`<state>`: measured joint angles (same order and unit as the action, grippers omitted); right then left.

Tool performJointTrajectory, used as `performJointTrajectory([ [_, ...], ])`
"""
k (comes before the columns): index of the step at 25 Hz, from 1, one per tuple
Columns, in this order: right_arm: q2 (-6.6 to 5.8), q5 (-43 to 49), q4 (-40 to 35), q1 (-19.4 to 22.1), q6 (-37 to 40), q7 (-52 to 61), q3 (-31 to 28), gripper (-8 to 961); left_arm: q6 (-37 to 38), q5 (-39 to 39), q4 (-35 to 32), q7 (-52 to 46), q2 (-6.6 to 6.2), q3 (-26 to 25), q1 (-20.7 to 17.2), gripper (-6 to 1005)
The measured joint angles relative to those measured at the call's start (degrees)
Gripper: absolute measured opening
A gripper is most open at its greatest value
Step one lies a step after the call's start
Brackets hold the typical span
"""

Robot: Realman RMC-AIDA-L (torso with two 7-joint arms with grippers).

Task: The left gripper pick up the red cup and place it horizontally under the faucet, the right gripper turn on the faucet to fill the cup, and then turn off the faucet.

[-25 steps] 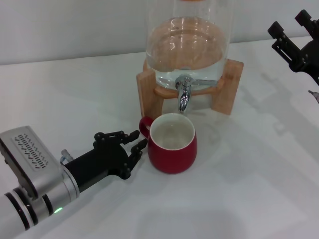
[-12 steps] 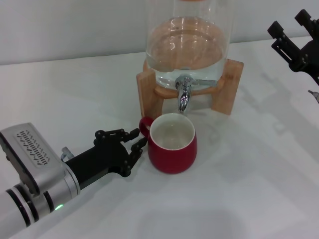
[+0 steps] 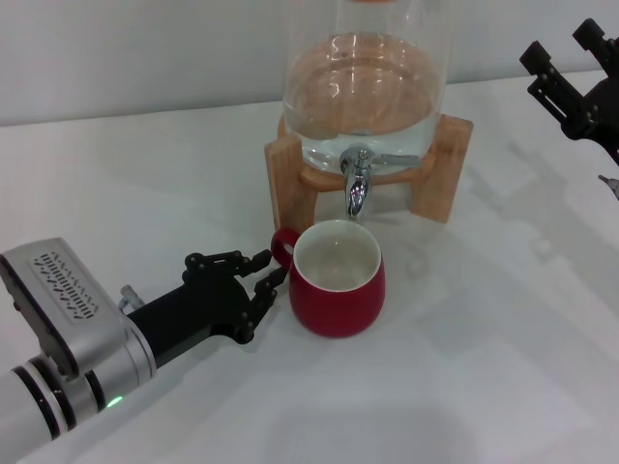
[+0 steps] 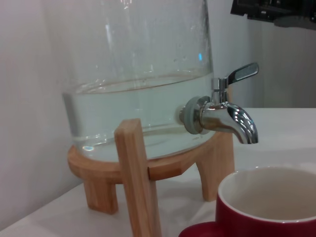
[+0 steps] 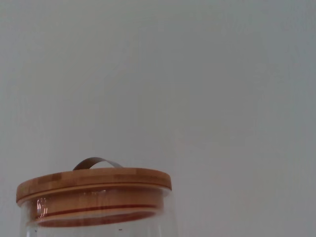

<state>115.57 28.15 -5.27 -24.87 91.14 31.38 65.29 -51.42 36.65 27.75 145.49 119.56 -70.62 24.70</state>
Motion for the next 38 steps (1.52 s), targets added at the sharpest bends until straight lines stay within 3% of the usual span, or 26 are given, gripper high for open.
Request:
performJointTrajectory([
  [29, -0.01, 0.06, 0.0, 0.24, 0.79, 0.0, 0.0, 828, -0.37, 0.44, 0.2, -0.23, 0.07, 0.82, 0.97, 227],
  [38, -0.11, 0.06, 0.0, 0.62, 0.79, 0.0, 0.0, 828, 2.45, 0.44, 3.23, 0.45, -0.09, 0.29, -1.57, 227],
])
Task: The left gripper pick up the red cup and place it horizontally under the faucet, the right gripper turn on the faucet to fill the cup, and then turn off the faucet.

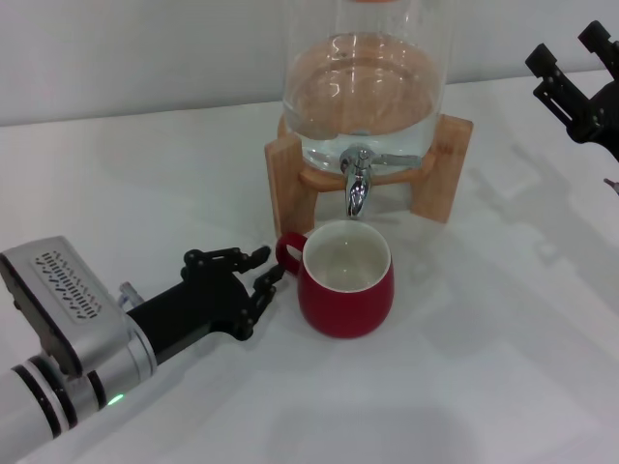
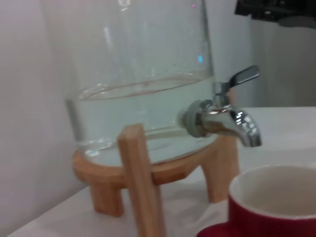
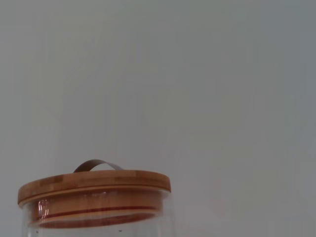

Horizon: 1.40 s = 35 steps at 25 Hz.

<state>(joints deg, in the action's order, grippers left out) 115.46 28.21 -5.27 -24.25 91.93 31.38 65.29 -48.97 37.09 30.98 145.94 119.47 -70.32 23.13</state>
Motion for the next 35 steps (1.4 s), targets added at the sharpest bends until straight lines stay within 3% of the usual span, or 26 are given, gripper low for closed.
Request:
performJointTrajectory([
  [4, -0.05, 0.0, 0.0, 0.07, 0.0, 0.0, 0.0, 828, 2.73, -0.38, 1.02, 2.09, 0.12, -0.84, -1.14, 227],
  [10, -0.06, 0.0, 0.0, 0.3, 0.0, 0.0, 0.0, 828, 3.1, -1.67, 2.21, 5.24, 0.32, -5.96, -3.99, 228],
  [16, -0.06, 0.0, 0.0, 0.41, -0.11, 0.0, 0.0, 827, 2.91, -11.27, 3.67, 11.02, 0.21, -9.06, -7.61, 230],
  [24, -0.06, 0.0, 0.0, -0.06, -0.71, 0.0, 0.0, 827, 2.59, -17.52, 3.35, 12.96, 0.35, -14.4, -8.65, 243],
  [29, -0.06, 0.0, 0.0, -0.13, -1.28, 0.38, 0.0, 828, 0.91, -22.78, 2.5, 15.92, 0.3, -16.19, -9.03, 255],
  [35, -0.06, 0.0, 0.0, 0.03, -1.51, 1.18, 0.0, 827, -6.6, -25.14, -0.64, 15.95, 0.35, -21.48, -10.84, 269],
])
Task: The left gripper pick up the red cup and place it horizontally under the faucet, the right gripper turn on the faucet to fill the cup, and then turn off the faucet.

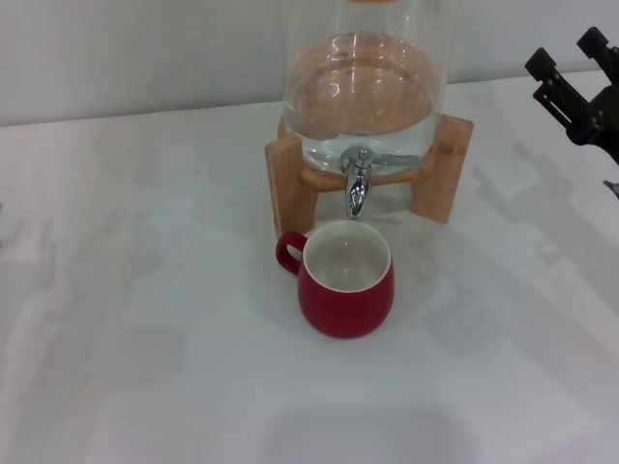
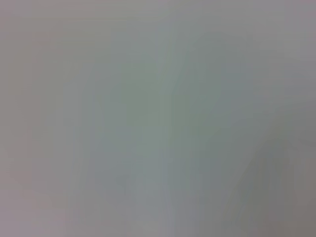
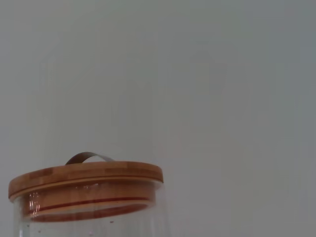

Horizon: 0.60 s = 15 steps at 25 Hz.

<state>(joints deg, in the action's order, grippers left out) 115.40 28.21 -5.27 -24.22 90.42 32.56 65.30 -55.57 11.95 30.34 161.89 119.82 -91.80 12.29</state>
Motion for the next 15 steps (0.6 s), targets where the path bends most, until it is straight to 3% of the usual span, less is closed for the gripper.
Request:
performJointTrajectory([
  [5, -0.04, -0.27, 0.0, 0.91, 0.37, 1.25, -0.09, 827, -3.41, -4.62, -0.82, 0.0, -0.13, -1.08, -2.38, 291],
  [8, -0.06, -0.41, 0.0, 1.43, 0.55, 1.7, -0.05, 827, -4.37, -4.89, -0.94, 0.01, -0.06, -2.07, -3.79, 459],
  [15, 0.05, -0.01, 0.0, 1.66, 0.78, 3.26, 1.11, 827, -7.87, -5.96, -2.11, 0.0, 0.05, -4.79, -7.64, 717],
])
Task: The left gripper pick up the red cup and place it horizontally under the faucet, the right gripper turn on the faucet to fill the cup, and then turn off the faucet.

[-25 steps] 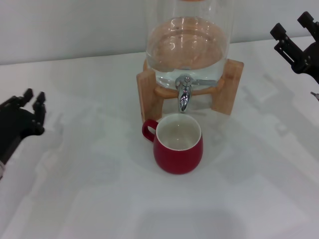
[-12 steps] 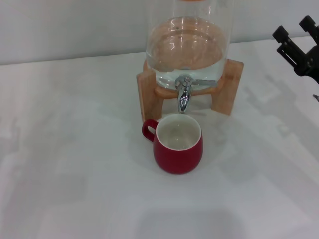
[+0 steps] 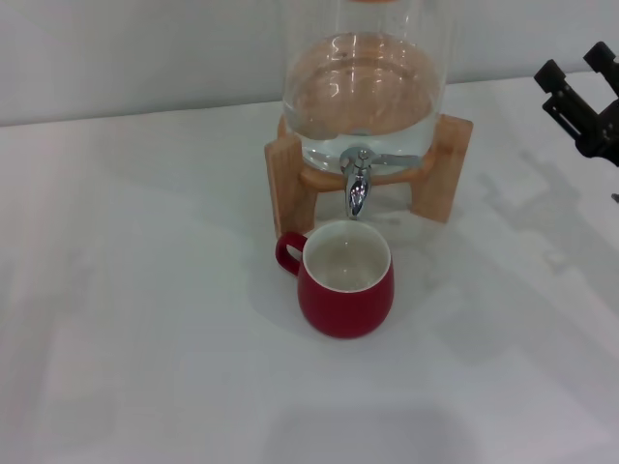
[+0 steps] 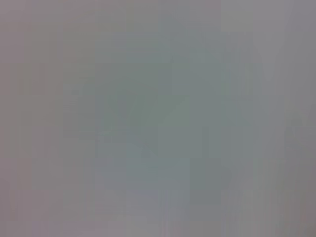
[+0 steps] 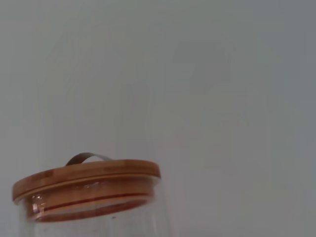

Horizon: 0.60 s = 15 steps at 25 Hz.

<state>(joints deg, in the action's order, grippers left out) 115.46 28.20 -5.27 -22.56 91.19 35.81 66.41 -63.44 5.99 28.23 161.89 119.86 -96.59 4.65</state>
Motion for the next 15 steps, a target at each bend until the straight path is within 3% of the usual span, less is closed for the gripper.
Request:
performJointTrajectory([
  [6, -0.05, 0.02, 0.0, -0.24, -0.06, 0.54, 1.28, 827, -7.52, -3.04, -7.25, 0.0, -0.24, -3.67, 0.28, 812],
  [15, -0.09, 0.02, -0.02, -0.86, -0.48, 0.57, 4.89, 827, -7.35, -3.27, -9.97, 0.0, -0.46, -4.9, 2.1, 871],
])
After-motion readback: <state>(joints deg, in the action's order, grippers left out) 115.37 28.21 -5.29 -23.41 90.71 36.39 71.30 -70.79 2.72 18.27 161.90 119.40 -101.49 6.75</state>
